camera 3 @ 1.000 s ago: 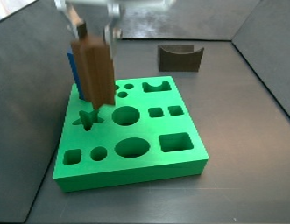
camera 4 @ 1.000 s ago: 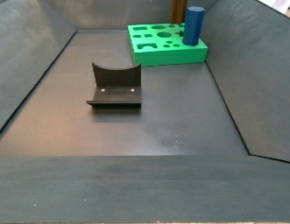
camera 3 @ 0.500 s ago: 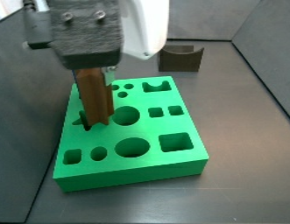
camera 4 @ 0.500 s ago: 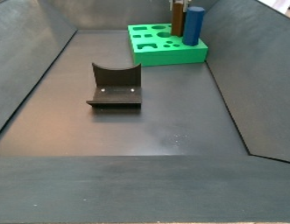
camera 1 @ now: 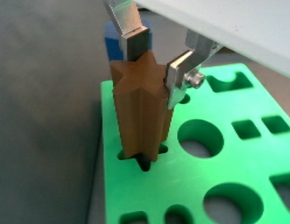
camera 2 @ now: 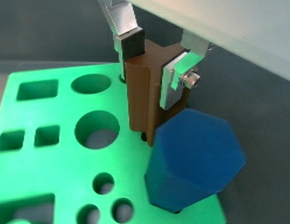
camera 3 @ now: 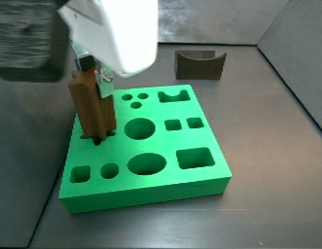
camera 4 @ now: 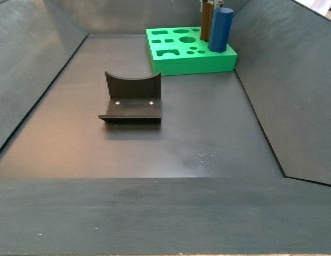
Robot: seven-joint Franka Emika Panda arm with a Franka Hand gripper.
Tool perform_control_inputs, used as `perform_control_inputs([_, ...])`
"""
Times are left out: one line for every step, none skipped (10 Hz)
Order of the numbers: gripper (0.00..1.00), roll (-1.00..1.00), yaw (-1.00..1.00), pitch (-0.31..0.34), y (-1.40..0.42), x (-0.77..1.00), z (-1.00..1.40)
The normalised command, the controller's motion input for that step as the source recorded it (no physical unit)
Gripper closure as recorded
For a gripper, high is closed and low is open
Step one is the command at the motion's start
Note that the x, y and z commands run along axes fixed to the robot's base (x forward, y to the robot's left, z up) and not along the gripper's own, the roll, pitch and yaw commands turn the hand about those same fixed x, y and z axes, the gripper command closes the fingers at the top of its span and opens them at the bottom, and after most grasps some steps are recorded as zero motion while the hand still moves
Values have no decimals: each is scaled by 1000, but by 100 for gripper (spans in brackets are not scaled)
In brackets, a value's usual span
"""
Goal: Pick up the star object. Move up. Move to above the board. Insert the star object.
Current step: Insert the star object.
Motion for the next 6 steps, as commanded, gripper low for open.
perform_control_inputs([100,-124,-826,-109,-203,0,-129])
perform_control_inputs([100,0,0,0,-3,40,0])
perform_control_inputs([100,-50,-563,-160,-131,-3,-340])
perform_control_inputs([100,-41,-794,-156,-126,0,-340])
perform_control_inputs([100,-23,-566,-107,-46,-157,-129])
perform_control_inputs([100,0,0,6,0,0,0])
